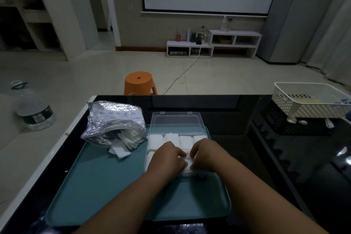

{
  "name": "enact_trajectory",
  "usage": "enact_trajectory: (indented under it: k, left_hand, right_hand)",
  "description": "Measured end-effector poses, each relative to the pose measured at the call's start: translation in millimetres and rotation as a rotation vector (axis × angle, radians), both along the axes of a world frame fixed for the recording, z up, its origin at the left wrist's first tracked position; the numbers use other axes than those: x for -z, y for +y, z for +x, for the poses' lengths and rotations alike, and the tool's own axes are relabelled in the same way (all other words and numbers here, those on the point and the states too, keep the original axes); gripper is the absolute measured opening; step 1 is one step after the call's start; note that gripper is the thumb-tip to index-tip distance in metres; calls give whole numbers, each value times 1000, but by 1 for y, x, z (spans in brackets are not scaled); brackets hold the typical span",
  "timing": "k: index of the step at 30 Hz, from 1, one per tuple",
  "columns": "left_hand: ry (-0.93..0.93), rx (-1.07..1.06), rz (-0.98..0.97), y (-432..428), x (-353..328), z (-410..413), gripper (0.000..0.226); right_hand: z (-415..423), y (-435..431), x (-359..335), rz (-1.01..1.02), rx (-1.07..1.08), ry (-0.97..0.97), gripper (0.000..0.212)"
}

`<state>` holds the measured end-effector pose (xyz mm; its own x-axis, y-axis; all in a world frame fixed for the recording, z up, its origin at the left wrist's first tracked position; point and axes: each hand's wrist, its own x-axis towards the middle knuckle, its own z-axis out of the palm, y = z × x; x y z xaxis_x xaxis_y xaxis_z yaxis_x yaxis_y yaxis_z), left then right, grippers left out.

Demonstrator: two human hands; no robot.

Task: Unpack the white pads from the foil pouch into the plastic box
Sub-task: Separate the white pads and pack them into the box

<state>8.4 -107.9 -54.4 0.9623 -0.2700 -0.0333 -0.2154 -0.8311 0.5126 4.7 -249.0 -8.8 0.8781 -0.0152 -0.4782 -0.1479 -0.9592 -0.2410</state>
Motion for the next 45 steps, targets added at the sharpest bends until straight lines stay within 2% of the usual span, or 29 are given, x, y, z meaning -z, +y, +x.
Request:
enact_trajectory:
  k: [4,8,11,15,21,26,30,32,35,38,41,45]
  left_hand:
    - [0,-11,-8,-2,2,-1,33]
    - [-3,-20,-3,-3,3,-2,32]
    - [22,-7,-18,-3,1,-1,31]
    - [40,33,-46,4,-7,1,29]
    - [28,-146,-314,37,-23,6,13]
    - [-24,-280,-387,77,-30,11,6]
    - [-87,-372,-444,106,-35,15,16]
    - [-124,-411,-431,120,-39,17,14]
    - [-214,-477,-287,142,-45,21,6]
    - [-285,-551,-188,159,-46,30,14]
    - [-289,-583,-166,169,-46,37,12]
    - [-298,-647,-170,182,-42,43,21]
  right_hand:
    - [-2,1,9,70,103,-153,28]
    - [-1,3,1,32,72,-12,33]
    - [1,-1,5,67,92,-69,34]
    - [7,2,1,-30,56,-32,35]
    - [16,14,-13,-62,120,-235,18]
    - [21,39,-16,15,63,-248,22]
    - [21,56,-14,127,51,-354,26]
    - [22,65,-13,201,55,-368,29]
    - [27,78,-9,257,33,-382,30]
    - [32,91,-2,312,2,-403,31]
    - [36,105,3,363,-47,-404,35]
    - [40,124,8,199,-196,-471,49]
